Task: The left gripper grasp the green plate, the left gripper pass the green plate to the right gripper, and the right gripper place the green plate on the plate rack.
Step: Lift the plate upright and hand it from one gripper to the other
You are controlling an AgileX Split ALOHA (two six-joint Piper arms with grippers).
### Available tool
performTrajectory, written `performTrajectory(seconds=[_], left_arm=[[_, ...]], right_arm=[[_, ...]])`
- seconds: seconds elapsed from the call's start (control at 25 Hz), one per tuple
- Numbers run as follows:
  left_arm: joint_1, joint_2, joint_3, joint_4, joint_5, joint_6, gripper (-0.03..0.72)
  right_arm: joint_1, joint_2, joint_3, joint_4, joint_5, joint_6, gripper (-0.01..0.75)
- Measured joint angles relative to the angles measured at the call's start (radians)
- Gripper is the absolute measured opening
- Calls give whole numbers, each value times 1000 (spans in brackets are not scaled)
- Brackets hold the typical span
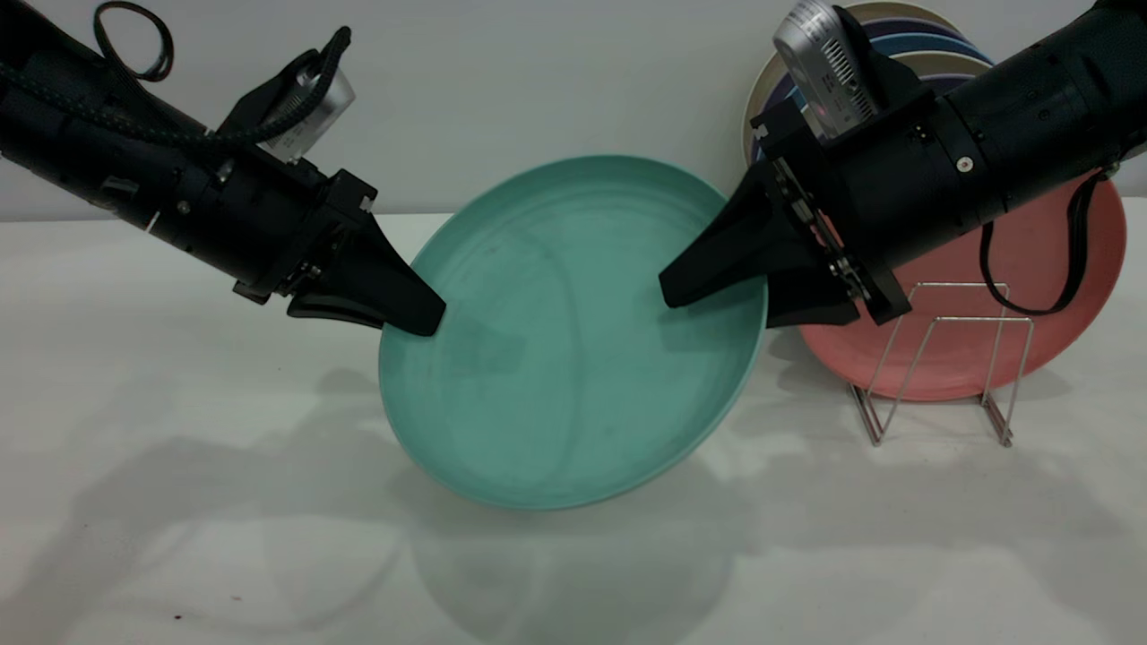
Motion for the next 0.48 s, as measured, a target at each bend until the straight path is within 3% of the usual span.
performTrajectory(seconds=[0.08, 0.2, 0.28, 0.48], left_arm=[[0, 0, 0, -5, 0, 1, 28], [0, -1, 0, -18, 4, 1, 85], [0, -1, 0, -19, 7, 1, 175], [0, -1, 0, -19, 36, 1, 530]], right_arm=[[0, 0, 0, -4, -3, -13, 169], [0, 4, 0, -14, -32, -27, 128], [0, 4, 0, -14, -32, -29, 126], [0, 4, 0, -15, -32, -36, 92]])
